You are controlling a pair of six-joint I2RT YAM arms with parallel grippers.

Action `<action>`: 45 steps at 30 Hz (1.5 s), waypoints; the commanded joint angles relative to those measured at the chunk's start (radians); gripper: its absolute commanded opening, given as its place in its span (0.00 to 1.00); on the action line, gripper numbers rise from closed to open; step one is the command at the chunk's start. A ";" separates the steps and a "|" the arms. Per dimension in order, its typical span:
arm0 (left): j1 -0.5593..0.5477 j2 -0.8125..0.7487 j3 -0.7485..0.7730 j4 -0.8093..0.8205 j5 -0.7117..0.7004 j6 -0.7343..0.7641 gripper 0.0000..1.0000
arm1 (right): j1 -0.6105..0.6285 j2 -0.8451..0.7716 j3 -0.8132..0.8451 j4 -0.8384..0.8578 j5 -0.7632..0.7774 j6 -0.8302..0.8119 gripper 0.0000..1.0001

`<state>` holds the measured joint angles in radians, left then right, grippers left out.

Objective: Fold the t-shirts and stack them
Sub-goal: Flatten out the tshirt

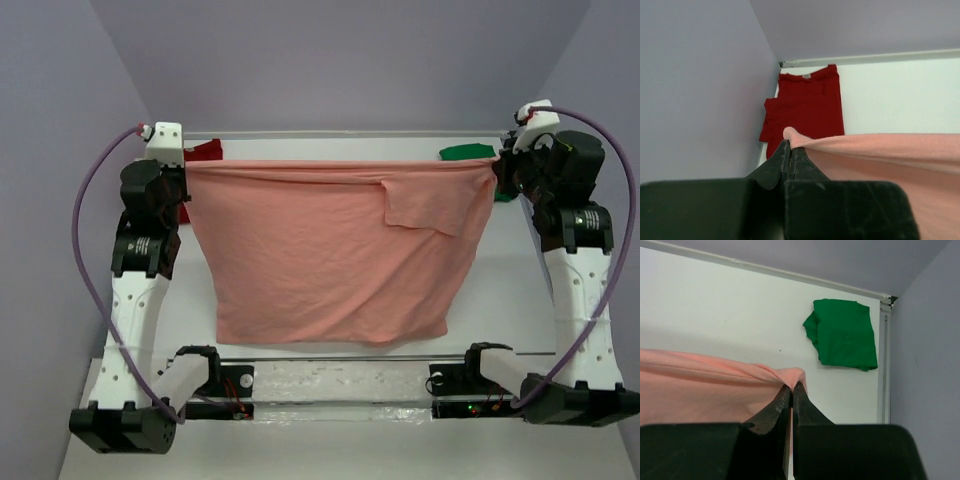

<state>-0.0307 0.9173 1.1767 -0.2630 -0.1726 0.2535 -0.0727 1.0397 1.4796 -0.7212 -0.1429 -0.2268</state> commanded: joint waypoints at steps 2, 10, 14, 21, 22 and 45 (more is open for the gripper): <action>0.022 0.168 -0.037 0.157 -0.053 0.033 0.00 | -0.026 0.146 -0.053 0.207 0.069 -0.002 0.00; 0.022 0.653 0.315 0.228 -0.044 0.023 0.00 | -0.026 0.584 0.209 0.292 0.068 -0.005 0.00; 0.022 0.882 0.649 0.128 -0.096 0.023 0.00 | -0.026 0.729 0.433 0.281 0.069 -0.008 0.00; 0.017 0.957 0.994 0.032 -0.084 0.016 0.00 | -0.026 0.778 0.652 0.212 0.069 -0.020 0.00; 0.015 0.944 1.000 0.024 -0.085 0.013 0.00 | -0.026 0.769 0.659 0.207 0.066 -0.022 0.00; 0.015 0.013 -0.090 -0.114 0.168 0.102 0.48 | -0.026 -0.072 -0.044 -0.013 0.109 -0.080 0.41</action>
<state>-0.0338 1.0603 1.2053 -0.3180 -0.0715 0.3054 -0.0765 1.0389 1.5112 -0.6800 -0.1303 -0.2779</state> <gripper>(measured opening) 0.258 0.032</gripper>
